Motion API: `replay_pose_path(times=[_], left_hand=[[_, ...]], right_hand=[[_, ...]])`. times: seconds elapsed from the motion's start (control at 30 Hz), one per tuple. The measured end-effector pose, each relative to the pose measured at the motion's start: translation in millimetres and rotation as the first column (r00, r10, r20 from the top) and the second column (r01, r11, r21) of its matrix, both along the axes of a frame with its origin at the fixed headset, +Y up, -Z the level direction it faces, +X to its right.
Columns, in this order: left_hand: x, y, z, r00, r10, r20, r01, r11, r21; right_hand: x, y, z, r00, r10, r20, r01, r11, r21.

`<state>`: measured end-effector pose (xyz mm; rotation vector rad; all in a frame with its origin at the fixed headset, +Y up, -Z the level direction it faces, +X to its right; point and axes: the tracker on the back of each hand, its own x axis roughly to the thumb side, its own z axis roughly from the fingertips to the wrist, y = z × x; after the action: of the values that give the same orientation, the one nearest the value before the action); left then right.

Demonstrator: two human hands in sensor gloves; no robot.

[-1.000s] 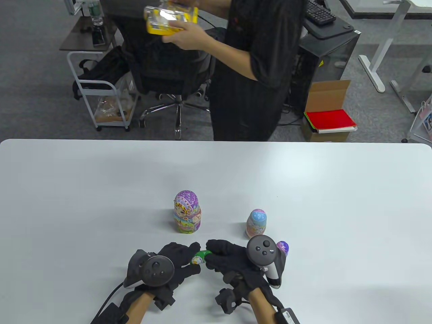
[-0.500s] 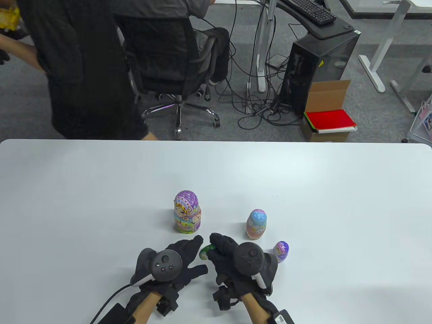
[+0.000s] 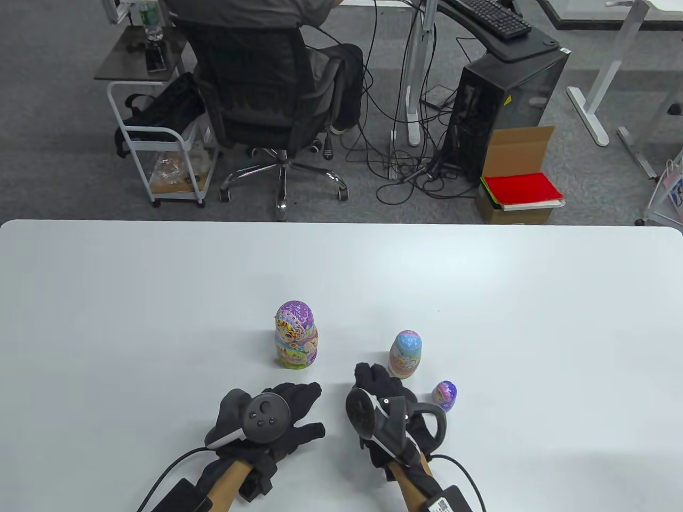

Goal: Nest individual Russian dolls into a nested set

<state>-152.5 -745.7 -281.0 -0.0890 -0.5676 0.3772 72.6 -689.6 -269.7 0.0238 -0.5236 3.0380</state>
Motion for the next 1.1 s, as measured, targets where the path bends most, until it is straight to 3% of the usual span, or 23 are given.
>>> replay_pose_path(times=[0.07, 0.17, 0.23, 0.33, 0.43, 0.53, 0.67, 0.73, 0.87, 0.97, 1.1], left_hand=[[-1, 1, 0, 1.000, 0.007, -0.006, -0.007, 1.000, 0.004], [-2, 2, 0, 1.000, 0.014, -0.006, -0.014, 1.000, 0.004], [-3, 2, 0, 1.000, 0.009, -0.007, -0.009, 1.000, 0.008], [-3, 3, 0, 1.000, 0.001, -0.006, -0.001, 1.000, 0.008], [-3, 3, 0, 1.000, -0.008, 0.003, 0.008, 1.000, -0.002], [-3, 3, 0, 1.000, -0.010, 0.008, 0.010, 1.000, 0.000], [-3, 5, 1, 1.000, 0.014, 0.010, -0.014, 1.000, 0.008], [-3, 6, 2, 0.999, 0.031, 0.016, -0.031, 1.000, 0.004], [0, 9, 5, 0.992, 0.118, 0.035, -0.118, 0.993, -0.005], [0, 11, 6, 0.975, 0.215, 0.049, -0.213, 0.976, -0.051], [0, 14, 7, 0.982, 0.185, 0.047, -0.184, 0.983, -0.026]], right_hand=[[25, 16, 1, 0.994, -0.044, 0.104, 0.041, 0.999, 0.033], [54, 17, -4, 0.969, -0.090, 0.231, 0.099, 0.995, -0.029], [72, 6, -12, 0.949, -0.045, 0.312, 0.094, 0.985, -0.145], [87, -16, -24, 0.929, -0.002, 0.370, 0.152, 0.914, -0.376], [89, -32, -31, 0.925, -0.016, 0.379, 0.175, 0.905, -0.387], [88, -28, -30, 0.924, -0.005, 0.382, 0.143, 0.932, -0.333], [85, -2, -19, 0.935, -0.167, 0.313, 0.259, 0.924, -0.281], [78, 11, -10, 0.923, -0.335, 0.187, 0.377, 0.885, -0.275], [50, 12, -4, 0.786, -0.614, -0.077, 0.545, 0.745, -0.384], [27, -1, -5, 0.673, -0.726, -0.144, 0.612, 0.655, -0.444], [-2, -14, -2, 0.601, -0.765, -0.232, 0.578, 0.615, -0.536]])
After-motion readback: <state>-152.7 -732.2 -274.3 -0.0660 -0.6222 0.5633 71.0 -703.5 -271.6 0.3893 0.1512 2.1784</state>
